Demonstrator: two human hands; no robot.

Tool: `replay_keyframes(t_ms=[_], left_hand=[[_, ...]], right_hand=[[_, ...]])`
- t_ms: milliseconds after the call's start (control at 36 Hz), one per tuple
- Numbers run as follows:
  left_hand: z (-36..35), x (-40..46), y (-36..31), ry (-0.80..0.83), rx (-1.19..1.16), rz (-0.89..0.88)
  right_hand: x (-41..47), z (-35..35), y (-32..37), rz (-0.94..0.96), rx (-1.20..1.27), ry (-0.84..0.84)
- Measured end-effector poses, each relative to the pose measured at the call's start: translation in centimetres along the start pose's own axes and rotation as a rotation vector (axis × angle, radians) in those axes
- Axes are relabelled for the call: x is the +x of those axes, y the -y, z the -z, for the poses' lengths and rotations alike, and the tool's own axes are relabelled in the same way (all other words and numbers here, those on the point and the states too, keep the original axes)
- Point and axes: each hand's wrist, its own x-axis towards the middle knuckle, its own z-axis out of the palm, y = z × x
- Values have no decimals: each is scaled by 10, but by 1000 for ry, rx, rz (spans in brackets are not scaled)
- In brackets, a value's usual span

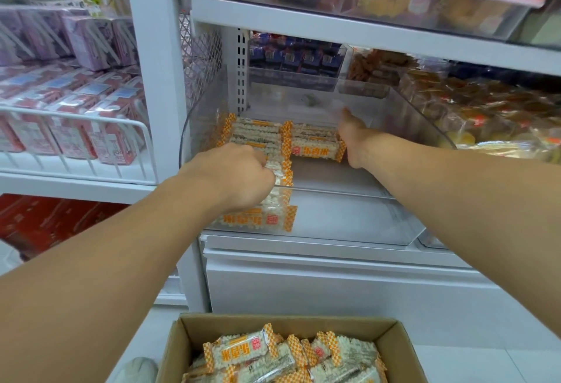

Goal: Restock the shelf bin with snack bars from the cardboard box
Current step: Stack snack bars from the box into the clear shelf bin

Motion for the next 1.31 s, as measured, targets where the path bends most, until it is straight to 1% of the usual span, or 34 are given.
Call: replay_keyframes(t_ms=[56,167,194,250,278,306,333,389,417,444,472,500,528,556,583,639,667,694,722,750,806,861,889,944,1000,1056,1111,1139,1194,1306], left_hand=[[-1,1,0,-3,-8,-4],[-3,3,2,-18,-8,-23],[-3,3,3,-34,-17,-30],[-4,4,4,-120,-43,-65],[-4,3,4,-192,-44,-97],[-4,0,3,-284,-28,-141],[-4,-3,-1,-388,3,-198],[-6,-15,-12,-567,20,-327],[-9,-22,-20,-628,-6,-392],[-14,-33,-28,-668,-42,-440],[-23,-45,-35,-688,-74,-469],[-36,-58,-40,-674,-79,-479],[-53,-70,-44,-607,-50,-473],[-72,-84,-45,-457,15,-434],[-93,-98,-44,-244,136,-360],[-135,-130,-35,181,380,-227],[-154,-147,-28,343,433,-161],[-173,-161,-21,454,424,-84],[-191,-173,-12,540,380,5],[-208,-184,-4,600,315,70],[-231,-203,9,719,196,157],[-245,-218,15,804,170,191],[-252,-222,19,803,169,207],[-266,-226,25,738,140,238],[-277,-229,26,692,24,325],[-283,-230,22,666,-120,435],[-285,-228,16,615,-206,517],[-285,-227,16,584,-203,531],[-285,-222,18,572,-156,502],[-278,-221,21,644,-11,358]], right_hand=[[4,0,0,2,-25,-18],[-12,7,8,40,-22,33],[-22,11,13,65,-36,44],[-47,21,23,133,-144,54],[-61,26,27,207,-217,22],[-77,32,27,340,-238,-34],[-96,38,22,538,-201,-111],[-140,50,-6,952,-51,-318],[-160,52,-27,1094,8,-403],[-176,52,-52,1177,33,-431],[-191,48,-79,1199,18,-405],[-201,42,-108,1161,-41,-352],[-209,35,-140,1082,-125,-279],[-217,30,-169,983,-226,-165],[-221,28,-199,872,-336,4],[-229,33,-252,623,-624,406],[-234,40,-274,489,-809,598],[-239,48,-294,351,-957,761],[-244,56,-311,226,-1035,877],[-250,64,-322,132,-1041,940],[-259,76,-335,1,-920,980],[-268,83,-338,-54,-861,984],[-272,83,-339,-57,-859,987],[-281,77,-337,-96,-841,974],[-288,64,-336,-132,-828,877],[-296,52,-334,-36,-951,802],[-300,42,-336,85,-1086,803],[-302,38,-338,109,-1115,810],[-303,35,-340,113,-1121,819],[-297,42,-330,79,-1022,857]])
